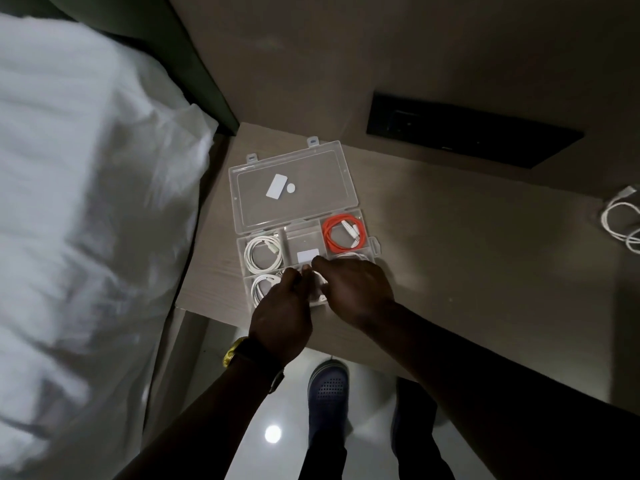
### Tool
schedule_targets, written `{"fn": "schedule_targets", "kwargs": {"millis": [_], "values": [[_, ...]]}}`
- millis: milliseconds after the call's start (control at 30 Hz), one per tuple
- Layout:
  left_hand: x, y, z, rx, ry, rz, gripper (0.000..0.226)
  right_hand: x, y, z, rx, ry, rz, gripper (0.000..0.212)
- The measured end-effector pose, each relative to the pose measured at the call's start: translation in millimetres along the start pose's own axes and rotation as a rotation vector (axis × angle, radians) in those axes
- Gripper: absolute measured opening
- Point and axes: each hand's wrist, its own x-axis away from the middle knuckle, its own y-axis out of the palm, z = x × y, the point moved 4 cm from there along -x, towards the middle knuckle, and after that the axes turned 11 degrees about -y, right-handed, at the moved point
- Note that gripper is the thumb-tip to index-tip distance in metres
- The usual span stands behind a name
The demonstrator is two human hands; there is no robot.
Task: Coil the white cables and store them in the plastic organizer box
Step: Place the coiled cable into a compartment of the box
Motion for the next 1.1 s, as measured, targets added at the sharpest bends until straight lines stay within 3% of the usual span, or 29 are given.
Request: {"fn": "schedule_targets", "kwargs": {"millis": [167, 400, 500, 633, 767, 933, 1000, 1100], "values": [[-10, -22, 7, 0.109, 0.054, 0.154, 0.05, 16, -19, 11, 0.005, 0.0, 0.174, 0.036], [48, -62, -52, 0.085, -0.12, 0.287, 0.035, 29, -17, -6, -0.235, 0.095, 0.391, 0.028], [50, -65, -27, 0.181, -0.072, 0.315, 0.029, 71, -42, 72, -0.219, 0.348, 0.547, 0.02], [37, -34, 70, 0.392, 0.115, 0.236, 0.027, 159, -91, 195, -0.022, 0.703, 0.666, 0.017], [26, -14, 159, 0.541, 0.213, 0.181, 0.02, 186, -111, 266, 0.193, 0.866, 0.57, 0.039], [5, 1, 226, 0.509, 0.286, 0.117, 0.016, 179, -117, 303, 0.194, 0.984, 0.387, 0.05], [-5, 8, 237, 0.513, 0.288, 0.101, 0.016, 176, -120, 294, 0.038, 0.895, 0.368, 0.041], [-20, 18, 250, 0.475, 0.35, 0.09, 0.027, 183, -118, 248, -0.056, 0.518, 0.297, 0.037]]}}
